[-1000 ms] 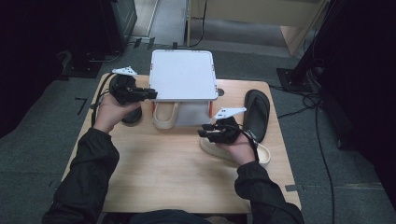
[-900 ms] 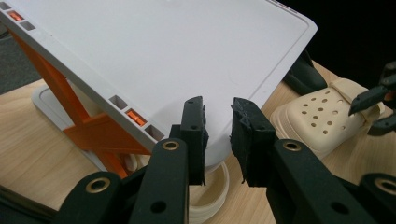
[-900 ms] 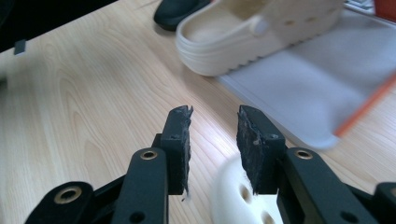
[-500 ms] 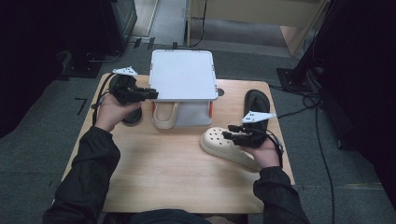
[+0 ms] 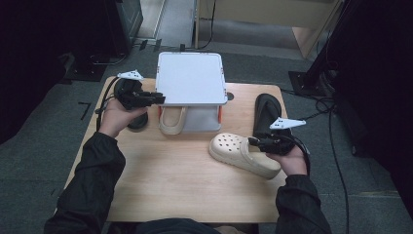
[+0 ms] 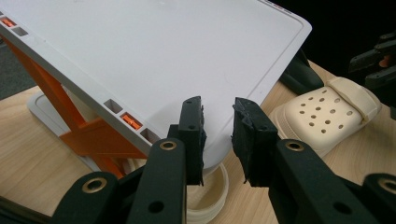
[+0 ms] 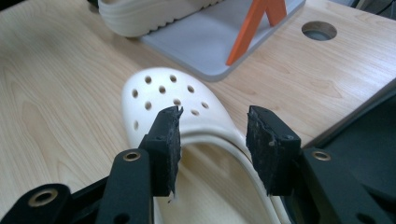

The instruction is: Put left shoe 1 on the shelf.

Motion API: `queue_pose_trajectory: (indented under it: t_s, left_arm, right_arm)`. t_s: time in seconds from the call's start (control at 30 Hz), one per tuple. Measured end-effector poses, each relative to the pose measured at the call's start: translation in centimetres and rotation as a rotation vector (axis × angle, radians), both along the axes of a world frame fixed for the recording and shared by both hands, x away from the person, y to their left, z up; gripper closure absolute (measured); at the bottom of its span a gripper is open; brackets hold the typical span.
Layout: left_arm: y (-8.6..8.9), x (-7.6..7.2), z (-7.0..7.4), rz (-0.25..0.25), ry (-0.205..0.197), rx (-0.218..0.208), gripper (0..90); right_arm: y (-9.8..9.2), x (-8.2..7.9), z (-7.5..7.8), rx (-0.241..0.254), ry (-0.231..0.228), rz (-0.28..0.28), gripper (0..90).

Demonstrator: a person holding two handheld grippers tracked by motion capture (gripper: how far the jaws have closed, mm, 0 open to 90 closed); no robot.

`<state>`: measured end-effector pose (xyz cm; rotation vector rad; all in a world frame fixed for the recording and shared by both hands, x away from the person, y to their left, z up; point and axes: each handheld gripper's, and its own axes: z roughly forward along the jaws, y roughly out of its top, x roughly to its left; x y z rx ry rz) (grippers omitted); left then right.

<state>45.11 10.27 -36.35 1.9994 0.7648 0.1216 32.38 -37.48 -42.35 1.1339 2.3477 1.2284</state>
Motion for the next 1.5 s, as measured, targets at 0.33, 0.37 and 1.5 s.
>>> queue_pose_trajectory:
  t_s: [0.33,0.37,1.5]
  left_arm:
    - [0.1,0.0,-0.1,-0.003,-0.003,-0.005,73.3]
    - [0.1,0.0,-0.1,-0.004,-0.003,-0.005,73.3]
    - [0.2,0.2,-0.3,-0.006,0.003,-0.031,73.1]
  right_arm:
    - [-0.8,0.3,-1.8,-0.059,-0.008,0.041,53.8]
    - [-0.8,0.4,-1.9,-0.060,-0.004,0.042,53.4]
    - [0.1,3.5,-4.8,-0.030,0.103,0.060,63.1]
